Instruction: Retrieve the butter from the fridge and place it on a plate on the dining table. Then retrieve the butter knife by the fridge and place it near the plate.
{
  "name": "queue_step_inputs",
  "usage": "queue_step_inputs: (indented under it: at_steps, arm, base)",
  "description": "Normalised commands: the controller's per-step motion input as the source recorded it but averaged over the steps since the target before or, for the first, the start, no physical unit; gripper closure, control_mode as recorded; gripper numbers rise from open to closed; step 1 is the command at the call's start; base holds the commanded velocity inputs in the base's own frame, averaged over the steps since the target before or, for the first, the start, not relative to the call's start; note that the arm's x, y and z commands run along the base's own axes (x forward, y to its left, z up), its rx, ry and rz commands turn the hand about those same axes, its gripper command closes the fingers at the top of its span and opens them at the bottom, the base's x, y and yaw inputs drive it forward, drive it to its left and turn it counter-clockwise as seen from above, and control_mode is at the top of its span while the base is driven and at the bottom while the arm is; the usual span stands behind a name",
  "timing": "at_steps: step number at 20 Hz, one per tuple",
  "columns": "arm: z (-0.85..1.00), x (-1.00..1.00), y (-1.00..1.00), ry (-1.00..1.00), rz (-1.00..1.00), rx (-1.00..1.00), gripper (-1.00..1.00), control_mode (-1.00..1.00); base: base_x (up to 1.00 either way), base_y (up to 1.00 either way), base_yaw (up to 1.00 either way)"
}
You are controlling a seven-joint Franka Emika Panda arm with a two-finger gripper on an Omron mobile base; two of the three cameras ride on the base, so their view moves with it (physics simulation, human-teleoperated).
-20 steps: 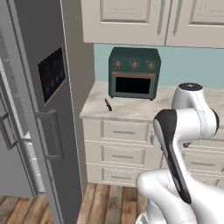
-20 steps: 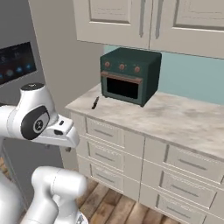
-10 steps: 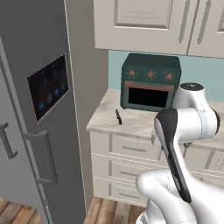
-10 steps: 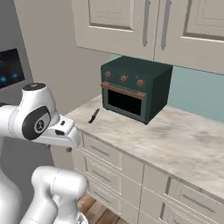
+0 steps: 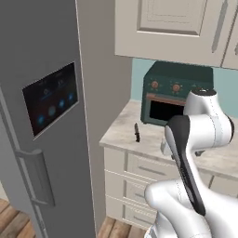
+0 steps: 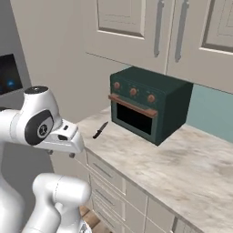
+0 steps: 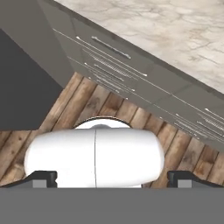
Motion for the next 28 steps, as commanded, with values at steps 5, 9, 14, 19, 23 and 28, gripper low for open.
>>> queue_step_inputs:
  at_steps: [5,9,14,19,23,28]
  arm:
    - [0.0,0.0,0.0,0.0,0.0,0.0,-1.0,1.0]
    - [0.0,0.0,0.0,0.0,0.0,0.0,-1.0,1.0]
    - [0.0,0.0,0.0,0.0,0.0,0.0,-1.0,1.0]
    - [0.0,0.0,0.0,0.0,0.0,0.0,-1.0,1.0]
    - [-0.01,0.05,0.0,-0.01,-0.02,0.0,-1.0,-1.0]
    - [-0.33,0.45,0.01,-0.14,-0.21,0.03,-1.0,-1.0]
  base:
    - [0.54,0.15,-0.03]
    - [0.76,0.23,-0.16]
    - [0.58,0.17,-0.17]
    - [0.06,0.0,-0.03]
    - [0.02,0.0,0.0]
    - [0.0,0.0,0.0]
